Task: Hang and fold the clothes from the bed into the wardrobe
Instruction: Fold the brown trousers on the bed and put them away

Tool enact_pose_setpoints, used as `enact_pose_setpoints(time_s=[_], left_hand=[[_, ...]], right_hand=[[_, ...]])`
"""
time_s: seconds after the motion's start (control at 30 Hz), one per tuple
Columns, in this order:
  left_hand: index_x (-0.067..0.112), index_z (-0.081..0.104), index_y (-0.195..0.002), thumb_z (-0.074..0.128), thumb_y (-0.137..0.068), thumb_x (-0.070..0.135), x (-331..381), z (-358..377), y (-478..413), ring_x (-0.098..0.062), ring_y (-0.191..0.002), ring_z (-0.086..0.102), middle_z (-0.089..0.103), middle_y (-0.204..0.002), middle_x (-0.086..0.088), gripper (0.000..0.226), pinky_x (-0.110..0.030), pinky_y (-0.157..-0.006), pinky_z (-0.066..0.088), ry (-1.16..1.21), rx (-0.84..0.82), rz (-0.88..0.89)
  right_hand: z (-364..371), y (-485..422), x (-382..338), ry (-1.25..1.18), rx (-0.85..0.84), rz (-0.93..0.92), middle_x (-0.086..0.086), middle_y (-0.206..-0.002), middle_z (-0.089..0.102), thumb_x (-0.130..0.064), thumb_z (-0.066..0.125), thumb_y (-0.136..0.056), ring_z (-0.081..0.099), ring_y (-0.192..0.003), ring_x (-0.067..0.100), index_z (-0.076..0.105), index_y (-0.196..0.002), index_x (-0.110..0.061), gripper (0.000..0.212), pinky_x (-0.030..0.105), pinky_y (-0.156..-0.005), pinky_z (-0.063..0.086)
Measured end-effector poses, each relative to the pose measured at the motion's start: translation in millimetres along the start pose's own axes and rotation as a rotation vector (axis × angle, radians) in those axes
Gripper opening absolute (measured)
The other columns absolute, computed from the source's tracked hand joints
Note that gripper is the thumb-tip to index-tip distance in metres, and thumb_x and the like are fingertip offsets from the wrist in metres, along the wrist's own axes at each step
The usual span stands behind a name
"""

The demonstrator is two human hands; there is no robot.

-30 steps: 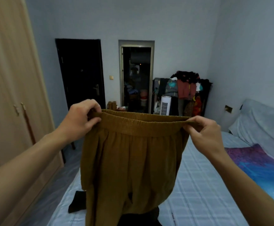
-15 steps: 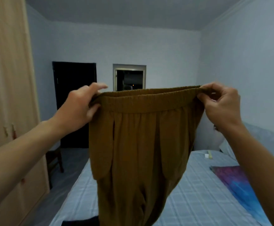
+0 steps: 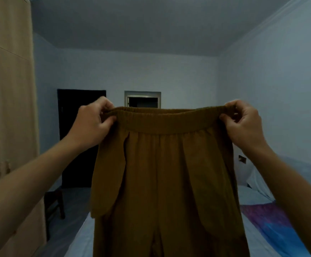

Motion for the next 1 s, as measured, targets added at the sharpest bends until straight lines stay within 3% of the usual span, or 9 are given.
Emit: enact_pose_setpoints(time_s=[0.07, 0.2, 0.33, 0.47, 0.63, 0.73, 0.8, 0.93, 1.0], left_hand=[[0.02, 0.059, -0.094, 0.068, -0.091, 0.012, -16.6, 21.9, 19.9, -0.013, -0.069, 0.062, 0.065, -0.083, 0.0, 0.012, -0.023, -0.056, 0.044, -0.006, -0.109, -0.108], [0.023, 0.059, -0.095, 0.067, -0.093, 0.013, -33.0, 47.1, 54.1, -0.002, -0.061, 0.058, 0.064, -0.079, 0.001, 0.012, -0.013, -0.051, 0.04, 0.047, -0.227, -0.197], [0.032, 0.056, -0.114, 0.064, -0.095, 0.011, -29.3, 51.3, 71.8, -0.007, -0.076, 0.062, 0.061, -0.091, 0.004, 0.029, -0.016, -0.062, 0.049, 0.127, -0.365, -0.144], [0.037, 0.059, -0.117, 0.064, -0.094, 0.013, -26.6, 46.4, 79.7, -0.008, -0.081, 0.063, 0.062, -0.098, 0.002, 0.033, -0.02, -0.065, 0.053, 0.102, -0.448, -0.046], [0.038, 0.059, -0.106, 0.077, -0.083, 0.008, -41.3, 44.1, 93.2, -0.01, -0.082, 0.066, 0.065, -0.097, 0.008, 0.042, -0.027, -0.07, 0.059, 0.102, -0.499, -0.094], [0.039, 0.06, -0.098, 0.082, -0.078, 0.006, -48.1, 40.9, 99.6, -0.007, -0.079, 0.067, 0.065, -0.09, 0.012, 0.045, -0.023, -0.065, 0.057, 0.086, -0.499, -0.106], [0.036, 0.063, -0.094, 0.085, -0.075, 0.006, -50.7, 40.1, 102.3, -0.007, -0.077, 0.067, 0.066, -0.087, 0.012, 0.041, -0.019, -0.064, 0.056, 0.094, -0.487, -0.114], [0.027, 0.064, -0.085, 0.089, -0.07, 0.008, -48.8, 39.8, 107.4, -0.01, -0.069, 0.066, 0.065, -0.077, 0.009, 0.035, -0.016, -0.06, 0.053, 0.109, -0.488, -0.091], [0.024, 0.063, -0.083, 0.089, -0.069, 0.009, -47.2, 37.3, 109.0, -0.011, -0.066, 0.065, 0.064, -0.076, 0.008, 0.032, -0.016, -0.06, 0.052, 0.116, -0.491, -0.073]], right_hand=[[16.6, 19.9, 27.0, 0.023, -0.126, 0.088, 0.003, -0.087, 0.067, -0.008, 0.065, -0.091, 0.067, -0.082, 0.024, 0.063, -0.092, -0.027, 0.019, 0.045, -0.072, 0.06], [44.7, 56.2, 68.7, -0.008, -0.396, 0.208, 0.008, -0.098, 0.066, -0.001, 0.06, -0.094, 0.065, -0.094, 0.028, 0.066, -0.09, -0.031, 0.03, 0.044, -0.077, 0.059], [56.5, 79.9, 80.3, -0.005, -0.612, 0.182, -0.002, -0.094, 0.069, 0.003, 0.057, -0.094, 0.066, -0.089, 0.019, 0.072, -0.089, -0.042, 0.048, 0.026, -0.07, 0.055], [58.7, 91.8, 77.3, -0.08, -0.66, 0.154, 0.003, -0.088, 0.067, 0.01, 0.056, -0.092, 0.063, -0.088, 0.034, 0.074, -0.081, -0.028, 0.043, 0.047, -0.079, 0.056], [58.1, 106.0, 77.2, -0.123, -0.706, 0.183, -0.001, -0.09, 0.067, 0.009, 0.058, -0.087, 0.065, -0.089, 0.028, 0.075, -0.076, -0.018, 0.034, 0.036, -0.076, 0.059], [55.1, 115.8, 74.1, -0.125, -0.745, 0.206, -0.002, -0.09, 0.067, -0.023, 0.078, -0.081, 0.067, -0.082, 0.023, 0.076, -0.077, -0.017, 0.008, 0.036, -0.072, 0.06], [54.5, 121.7, 73.7, -0.079, -0.727, 0.2, 0.0, -0.087, 0.067, -0.038, 0.083, -0.065, 0.068, -0.078, 0.022, 0.074, -0.072, -0.017, 0.024, 0.034, -0.069, 0.06], [56.1, 131.1, 70.9, -0.074, -0.729, 0.142, 0.005, -0.079, 0.066, -0.038, 0.079, -0.066, 0.064, -0.072, 0.024, 0.07, -0.073, -0.024, 0.018, 0.027, -0.063, 0.056], [55.3, 133.9, 70.6, -0.163, -0.752, 0.15, 0.006, -0.083, 0.067, -0.029, 0.077, -0.071, 0.065, -0.076, 0.024, 0.072, -0.079, -0.024, 0.011, 0.024, -0.066, 0.056]])
Point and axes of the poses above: each hand's wrist, its own y-axis away from the middle knuckle, its own z-axis out of the palm, x = y × z, the point moved 8 cm from there along -y, towards the middle knuckle
